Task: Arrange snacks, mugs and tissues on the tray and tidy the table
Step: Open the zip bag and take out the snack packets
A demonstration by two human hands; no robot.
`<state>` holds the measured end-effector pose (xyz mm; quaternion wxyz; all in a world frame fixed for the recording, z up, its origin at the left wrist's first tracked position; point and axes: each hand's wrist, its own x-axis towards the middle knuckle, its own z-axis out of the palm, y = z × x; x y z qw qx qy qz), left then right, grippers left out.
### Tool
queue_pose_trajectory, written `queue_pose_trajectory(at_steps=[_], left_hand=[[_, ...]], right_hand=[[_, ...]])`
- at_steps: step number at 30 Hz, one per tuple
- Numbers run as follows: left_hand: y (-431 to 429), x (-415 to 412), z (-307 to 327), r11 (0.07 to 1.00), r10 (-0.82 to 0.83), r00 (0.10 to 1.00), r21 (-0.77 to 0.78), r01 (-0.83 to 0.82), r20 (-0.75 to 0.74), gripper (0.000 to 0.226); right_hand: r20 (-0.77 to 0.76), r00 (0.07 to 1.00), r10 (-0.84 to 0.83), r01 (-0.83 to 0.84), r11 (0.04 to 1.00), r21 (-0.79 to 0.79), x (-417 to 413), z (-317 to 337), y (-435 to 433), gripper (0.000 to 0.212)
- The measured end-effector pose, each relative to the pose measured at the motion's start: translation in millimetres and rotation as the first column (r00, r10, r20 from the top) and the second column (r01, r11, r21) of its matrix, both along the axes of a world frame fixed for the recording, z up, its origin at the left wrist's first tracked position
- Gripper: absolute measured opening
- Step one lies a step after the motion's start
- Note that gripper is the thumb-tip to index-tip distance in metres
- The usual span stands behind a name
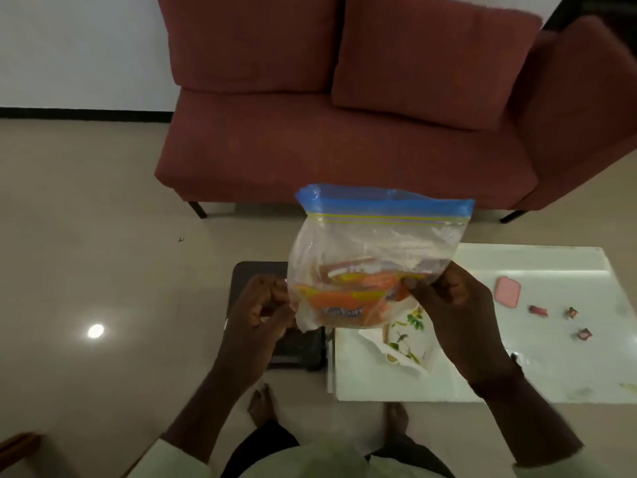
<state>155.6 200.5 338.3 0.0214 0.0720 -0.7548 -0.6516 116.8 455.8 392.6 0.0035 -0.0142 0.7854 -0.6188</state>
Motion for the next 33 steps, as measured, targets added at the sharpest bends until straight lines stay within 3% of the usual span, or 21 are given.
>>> queue_pose_trajectory(at_steps=[5, 8, 11, 14, 20, 22, 26, 28, 30, 33], left_hand=[[96.9, 6.3, 9.7, 0.962, -0.022, 1.000, 0.273, 0.019, 0.006, 0.021], [144.5, -1.1, 25.6, 0.922, -0.063, 0.996, 0.386, 0.036, 0.058, 0.075], [185.5, -10.2, 40.3, 0.907, -0.157, 0.986, 0.401, 0.125, 0.049, 0.078], [216.1, -18.7, 52.2, 0.932, -0.103, 0.993, 0.353, 0.078, 0.053, 0.094], [240.8, -16.9, 57.6, 0.944, 0.043, 0.999, 0.328, -0.044, 0.010, 0.035], [244.4, -14.5, 62.5, 0.947, 0.064, 0.998, 0.315, -0.056, -0.013, 0.028], [252.7, -9.8, 71.3, 0.971, -0.046, 0.996, 0.231, 0.064, -0.081, 0.020], [255.9, -10.1, 73.2, 0.977, -0.121, 0.989, 0.167, 0.134, -0.086, 0.016], [258.5, -10.4, 74.0, 0.977, -0.196, 0.977, 0.064, 0.202, -0.089, 0.013], [255.9, -11.5, 73.5, 0.967, -0.256, 0.965, -0.013, 0.256, -0.061, 0.015]], right_hand=[[0.046, 0.997, 0.066, -0.062, 0.995, -0.081, 20.5, 6.8, 101.9, 0.017], [0.064, 0.994, 0.092, -0.087, 0.993, -0.075, 28.6, 0.1, 154.0, 0.016], [0.063, 0.995, 0.076, -0.071, 0.995, -0.067, 38.5, -3.8, 192.6, 0.017], [0.038, 0.999, 0.033, -0.031, 0.998, -0.054, 46.9, -11.0, 216.5, 0.021], [0.066, 0.995, -0.072, 0.075, 0.997, -0.034, 58.6, -24.8, 245.9, 0.015], [0.075, 0.994, -0.080, 0.079, 0.997, 0.022, 61.7, -27.0, 254.3, 0.018], [0.194, 0.977, -0.091, 0.071, 0.992, 0.107, 73.6, -28.4, 276.3, 0.034], [0.126, 0.972, -0.196, 0.167, 0.963, 0.211, 81.3, -20.7, 286.8, 0.050], [-0.041, 0.970, -0.239, 0.239, 0.915, 0.324, 84.2, -4.0, 291.3, 0.060], [-0.192, 0.976, -0.100, 0.170, 0.904, 0.393, 73.3, 23.8, 284.6, 0.046]])
